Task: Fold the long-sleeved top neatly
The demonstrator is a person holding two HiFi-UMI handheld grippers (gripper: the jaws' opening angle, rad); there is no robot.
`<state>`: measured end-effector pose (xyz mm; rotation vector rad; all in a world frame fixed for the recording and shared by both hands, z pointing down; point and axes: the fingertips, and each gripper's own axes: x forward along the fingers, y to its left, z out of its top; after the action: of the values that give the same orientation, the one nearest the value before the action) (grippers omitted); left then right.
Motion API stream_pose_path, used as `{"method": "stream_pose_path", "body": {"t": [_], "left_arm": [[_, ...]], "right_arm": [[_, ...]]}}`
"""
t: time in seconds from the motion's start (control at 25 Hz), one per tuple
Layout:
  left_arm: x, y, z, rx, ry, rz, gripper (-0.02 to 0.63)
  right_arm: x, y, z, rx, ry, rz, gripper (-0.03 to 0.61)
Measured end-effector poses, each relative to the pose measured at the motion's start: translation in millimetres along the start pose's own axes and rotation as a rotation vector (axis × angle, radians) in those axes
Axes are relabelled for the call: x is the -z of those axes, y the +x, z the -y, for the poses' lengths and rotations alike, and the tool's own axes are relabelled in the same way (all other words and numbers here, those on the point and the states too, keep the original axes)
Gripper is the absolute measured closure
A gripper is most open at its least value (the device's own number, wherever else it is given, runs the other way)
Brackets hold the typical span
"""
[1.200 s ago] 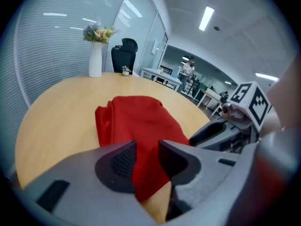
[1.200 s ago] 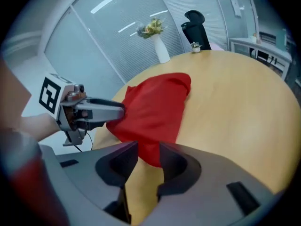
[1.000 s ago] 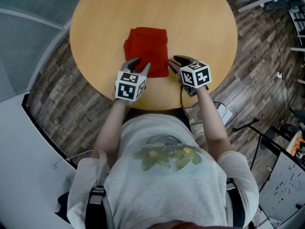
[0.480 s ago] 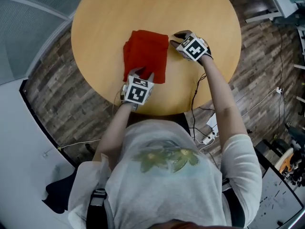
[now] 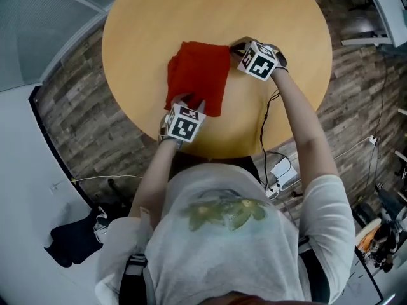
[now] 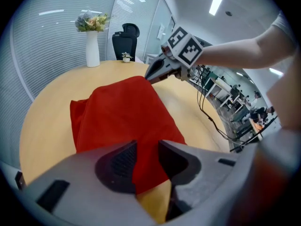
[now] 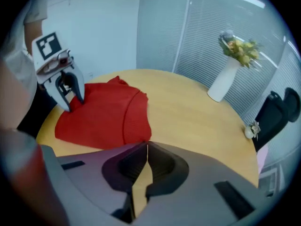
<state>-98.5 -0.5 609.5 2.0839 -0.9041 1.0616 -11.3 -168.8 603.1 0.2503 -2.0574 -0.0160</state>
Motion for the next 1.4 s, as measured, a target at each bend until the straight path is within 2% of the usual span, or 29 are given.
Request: {"method": "stream_pose_path", "body": {"t": [0.16,0.28,0.36,0.44,0.52,0.6,0.72,0.8,0.88,1.0,1.12,1.2,1.28,1.4], "left_arm": [[-2,3,-4,-0.001,-0.013,0.008,0.488],[-5,3,-4,0.021,-0.030,0.004,0.488],[-12,-4,-6,0.037,-0.065,0.034,0.488],[-26,-18,-15,0.030,-0.115,0.107,0.488],[-36,-31,-33,-0.006,-0.149,0.170,0.488],[-39,-35,-52,-0.057,-0.141,0.179,0.488],[-35,-30,-78,-0.119,-0.092,0.142,0.488],[-28,-23,-95,-0.154,-0.063,0.105,0.488],[-16,-12,-107,-0.176,-0.051,0.071,0.488],[-11,-4,-115,-0.168,-0.082,0.117,0.488],[-11,-4,-122,-0.142,-0.163,0.207,0.488],[-11,-5,-126,-0.124,-0.190,0.247,0.488],[-13,-4,-128,-0.117,-0.195,0.261,0.488],[-19,-4,-130,-0.104,-0.187,0.236,0.488]], "right_arm": [[-16,4,18,0.045,0.091,0.007,0.557],[-18,7,39,0.162,0.195,-0.001,0.555],[-27,-4,50,0.203,0.345,0.068,0.555],[-41,-25,51,0.235,0.477,0.185,0.555],[-54,-43,33,0.259,0.549,0.274,0.555],[-59,-51,0,0.286,0.584,0.308,0.555],[-55,-43,-47,0.326,0.650,0.272,0.555],[-49,-28,-65,0.332,0.698,0.206,0.555],[-38,-9,-73,0.358,0.700,0.106,0.555],[-18,21,-76,0.402,0.674,-0.003,0.555],[-16,31,-70,0.437,0.697,0.030,0.555],[-19,33,-65,0.434,0.697,0.045,0.555],[-20,37,-57,0.400,0.712,0.082,0.555],[-22,34,-46,0.315,0.807,0.166,0.555]]}}
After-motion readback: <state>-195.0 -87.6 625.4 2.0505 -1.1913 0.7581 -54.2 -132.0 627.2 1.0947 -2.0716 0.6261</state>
